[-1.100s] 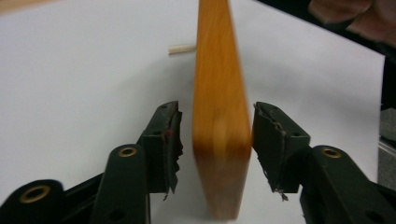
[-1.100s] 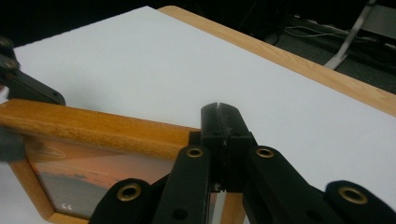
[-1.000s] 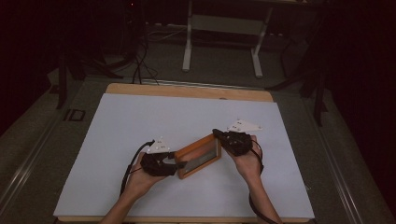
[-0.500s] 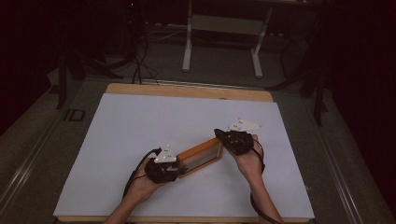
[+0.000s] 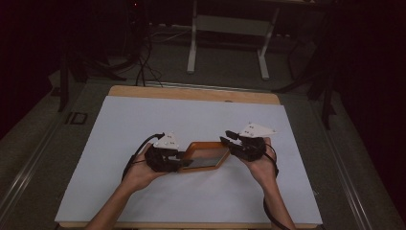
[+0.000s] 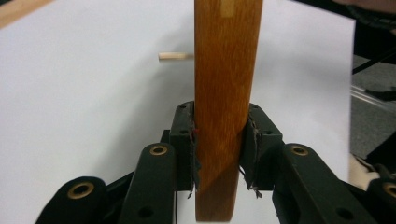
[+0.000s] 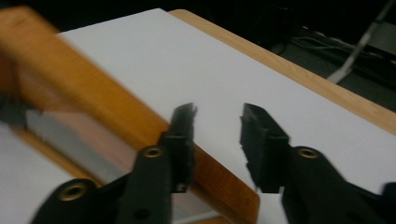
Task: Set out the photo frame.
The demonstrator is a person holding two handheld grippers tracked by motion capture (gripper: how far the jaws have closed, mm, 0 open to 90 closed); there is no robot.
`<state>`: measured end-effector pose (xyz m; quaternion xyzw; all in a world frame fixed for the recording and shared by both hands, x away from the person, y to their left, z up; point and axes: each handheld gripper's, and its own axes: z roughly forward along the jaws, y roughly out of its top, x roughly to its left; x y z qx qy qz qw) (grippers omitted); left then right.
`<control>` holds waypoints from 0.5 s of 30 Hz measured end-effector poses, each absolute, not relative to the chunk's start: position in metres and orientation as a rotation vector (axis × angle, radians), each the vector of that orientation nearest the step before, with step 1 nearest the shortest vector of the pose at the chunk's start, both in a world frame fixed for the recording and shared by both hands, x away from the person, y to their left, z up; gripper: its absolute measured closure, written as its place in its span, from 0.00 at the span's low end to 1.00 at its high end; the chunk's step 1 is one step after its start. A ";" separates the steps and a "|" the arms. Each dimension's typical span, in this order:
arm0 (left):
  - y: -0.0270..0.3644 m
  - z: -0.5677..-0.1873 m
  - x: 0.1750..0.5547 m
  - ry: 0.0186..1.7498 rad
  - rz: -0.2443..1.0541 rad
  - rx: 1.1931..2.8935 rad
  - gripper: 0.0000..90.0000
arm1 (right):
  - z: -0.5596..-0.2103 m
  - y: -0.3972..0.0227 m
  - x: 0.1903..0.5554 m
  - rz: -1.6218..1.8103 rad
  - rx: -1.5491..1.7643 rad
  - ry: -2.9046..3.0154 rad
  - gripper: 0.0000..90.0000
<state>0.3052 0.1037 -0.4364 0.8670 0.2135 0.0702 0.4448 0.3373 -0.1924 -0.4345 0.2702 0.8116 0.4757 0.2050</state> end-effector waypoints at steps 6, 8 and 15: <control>0.107 -0.413 0.314 0.497 0.166 2.153 0.77 | -0.431 -0.192 0.328 1.334 0.619 2.329 0.56; 0.106 -0.406 0.316 0.485 0.181 2.165 0.77 | -0.431 -0.188 0.327 1.345 0.575 2.367 0.52; 0.100 -0.399 0.322 0.391 0.175 2.202 0.77 | -0.436 -0.162 0.331 1.368 0.437 2.485 0.41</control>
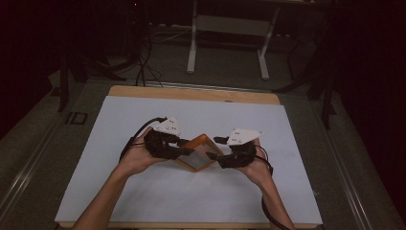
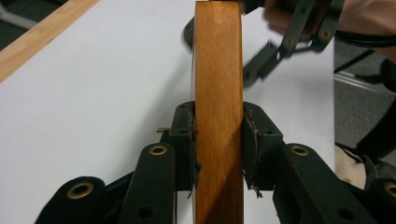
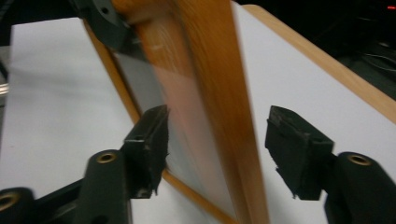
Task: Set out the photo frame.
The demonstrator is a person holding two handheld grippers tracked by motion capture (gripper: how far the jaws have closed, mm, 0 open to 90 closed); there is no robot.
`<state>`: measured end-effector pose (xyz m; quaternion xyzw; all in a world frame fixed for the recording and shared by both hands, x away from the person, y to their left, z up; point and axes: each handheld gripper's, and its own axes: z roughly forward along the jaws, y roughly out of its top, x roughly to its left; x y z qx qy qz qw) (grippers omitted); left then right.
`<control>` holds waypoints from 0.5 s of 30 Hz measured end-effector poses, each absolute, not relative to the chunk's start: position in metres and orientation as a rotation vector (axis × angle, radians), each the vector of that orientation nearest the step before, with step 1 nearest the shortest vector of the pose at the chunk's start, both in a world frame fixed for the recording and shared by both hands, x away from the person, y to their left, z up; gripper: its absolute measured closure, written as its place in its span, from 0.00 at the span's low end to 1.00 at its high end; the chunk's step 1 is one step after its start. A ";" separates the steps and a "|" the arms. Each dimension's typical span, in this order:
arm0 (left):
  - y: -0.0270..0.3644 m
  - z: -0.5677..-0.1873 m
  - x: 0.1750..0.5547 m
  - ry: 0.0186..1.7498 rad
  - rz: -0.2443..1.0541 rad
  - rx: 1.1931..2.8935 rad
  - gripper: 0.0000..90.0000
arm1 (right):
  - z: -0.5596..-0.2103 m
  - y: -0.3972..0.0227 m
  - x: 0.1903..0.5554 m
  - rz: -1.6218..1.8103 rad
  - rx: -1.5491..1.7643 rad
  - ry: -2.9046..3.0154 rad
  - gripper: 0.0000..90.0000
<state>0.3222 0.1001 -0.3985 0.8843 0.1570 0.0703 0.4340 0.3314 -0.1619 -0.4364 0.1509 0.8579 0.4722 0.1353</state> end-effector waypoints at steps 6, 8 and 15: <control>0.104 -0.401 0.327 0.389 0.145 2.181 0.76 | -0.438 -0.152 0.340 1.425 0.401 2.506 0.45; 0.106 -0.402 0.329 0.396 0.133 2.165 0.76 | -0.438 -0.151 0.339 1.427 0.390 2.495 0.50; 0.118 -0.411 0.337 0.508 0.104 2.055 0.65 | -0.438 -0.158 0.334 1.421 0.371 2.470 0.68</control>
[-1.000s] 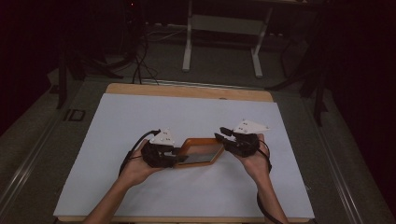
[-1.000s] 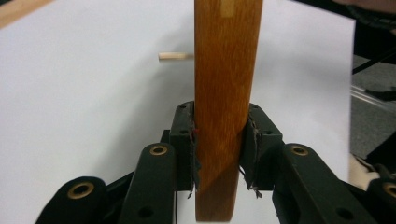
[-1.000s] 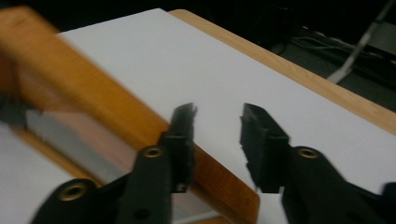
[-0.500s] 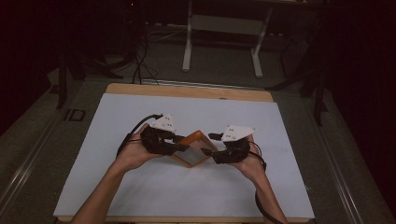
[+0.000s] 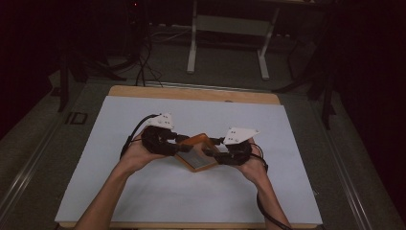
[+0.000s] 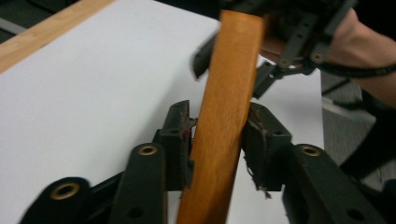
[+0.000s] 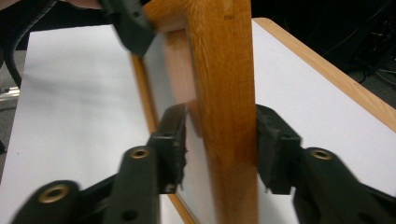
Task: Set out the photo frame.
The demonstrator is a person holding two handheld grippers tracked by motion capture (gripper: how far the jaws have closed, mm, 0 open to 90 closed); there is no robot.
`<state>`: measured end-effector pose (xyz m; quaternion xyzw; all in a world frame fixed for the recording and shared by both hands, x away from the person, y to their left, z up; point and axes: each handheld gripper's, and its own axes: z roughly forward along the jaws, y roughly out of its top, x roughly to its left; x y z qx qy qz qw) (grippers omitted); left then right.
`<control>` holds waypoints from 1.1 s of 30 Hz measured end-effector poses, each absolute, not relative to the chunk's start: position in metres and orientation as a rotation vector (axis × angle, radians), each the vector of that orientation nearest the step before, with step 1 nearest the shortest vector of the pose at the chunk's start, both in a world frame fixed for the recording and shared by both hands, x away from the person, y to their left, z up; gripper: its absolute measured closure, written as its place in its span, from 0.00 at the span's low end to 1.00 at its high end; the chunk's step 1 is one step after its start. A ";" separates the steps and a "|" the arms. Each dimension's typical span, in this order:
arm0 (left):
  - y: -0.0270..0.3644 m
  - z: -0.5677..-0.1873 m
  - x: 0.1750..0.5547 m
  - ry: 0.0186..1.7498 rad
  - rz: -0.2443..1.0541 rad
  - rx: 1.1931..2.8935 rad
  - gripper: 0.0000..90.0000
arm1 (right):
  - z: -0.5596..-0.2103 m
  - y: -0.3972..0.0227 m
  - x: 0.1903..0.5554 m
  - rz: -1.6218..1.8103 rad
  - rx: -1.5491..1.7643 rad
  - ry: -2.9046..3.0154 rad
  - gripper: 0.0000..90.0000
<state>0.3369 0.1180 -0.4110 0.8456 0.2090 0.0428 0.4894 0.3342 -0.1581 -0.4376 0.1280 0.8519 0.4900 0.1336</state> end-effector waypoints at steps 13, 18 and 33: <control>0.160 -0.441 0.343 0.679 0.051 1.758 0.51 | -0.443 -0.177 0.326 1.403 0.447 2.447 0.75; 0.157 -0.457 0.333 0.732 0.082 1.722 0.46 | -0.445 -0.180 0.324 1.397 0.476 2.438 0.75; 0.124 -0.494 0.333 0.783 0.123 1.835 0.29 | -0.453 -0.191 0.323 1.443 0.554 2.408 0.74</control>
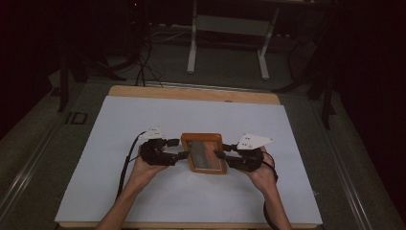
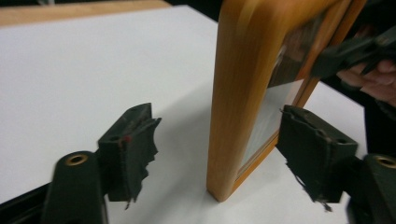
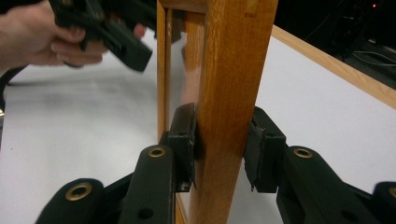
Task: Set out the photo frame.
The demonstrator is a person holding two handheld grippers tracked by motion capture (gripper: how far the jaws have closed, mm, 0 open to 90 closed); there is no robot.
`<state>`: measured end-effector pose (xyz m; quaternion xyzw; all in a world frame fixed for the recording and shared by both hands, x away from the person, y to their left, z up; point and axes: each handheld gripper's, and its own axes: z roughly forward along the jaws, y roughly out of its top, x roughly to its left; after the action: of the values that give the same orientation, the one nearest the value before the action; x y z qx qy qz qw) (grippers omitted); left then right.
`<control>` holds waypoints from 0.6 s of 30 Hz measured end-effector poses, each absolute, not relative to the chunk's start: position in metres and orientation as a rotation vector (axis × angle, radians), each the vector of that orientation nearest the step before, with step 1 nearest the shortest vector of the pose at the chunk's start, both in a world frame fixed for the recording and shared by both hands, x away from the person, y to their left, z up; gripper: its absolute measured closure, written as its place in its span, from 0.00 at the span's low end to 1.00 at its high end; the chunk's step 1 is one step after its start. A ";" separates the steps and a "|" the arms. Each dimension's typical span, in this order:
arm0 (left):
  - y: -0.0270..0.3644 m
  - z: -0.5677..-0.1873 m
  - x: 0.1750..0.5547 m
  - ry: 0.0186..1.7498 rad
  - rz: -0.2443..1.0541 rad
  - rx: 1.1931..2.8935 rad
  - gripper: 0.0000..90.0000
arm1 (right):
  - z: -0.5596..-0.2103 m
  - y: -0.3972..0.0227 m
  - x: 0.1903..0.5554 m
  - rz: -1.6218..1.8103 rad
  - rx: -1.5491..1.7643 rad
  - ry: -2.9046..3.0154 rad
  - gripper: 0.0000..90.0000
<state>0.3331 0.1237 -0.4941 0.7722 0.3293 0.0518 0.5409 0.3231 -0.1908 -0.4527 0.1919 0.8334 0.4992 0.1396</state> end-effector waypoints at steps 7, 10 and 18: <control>0.111 -0.500 0.334 0.765 0.110 1.843 0.25 | -0.452 -0.189 0.320 1.443 0.534 2.403 0.75; 0.104 -0.501 0.334 0.751 0.095 1.858 0.25 | -0.452 -0.188 0.318 1.437 0.519 2.405 0.75; 0.093 -0.507 0.335 0.730 0.120 1.922 0.32 | -0.453 -0.190 0.318 1.448 0.498 2.410 0.75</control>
<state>0.3346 0.0926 -0.5069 0.7998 0.3038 0.0501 0.5153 0.3179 -0.1896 -0.4530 0.1726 0.8353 0.5021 0.1428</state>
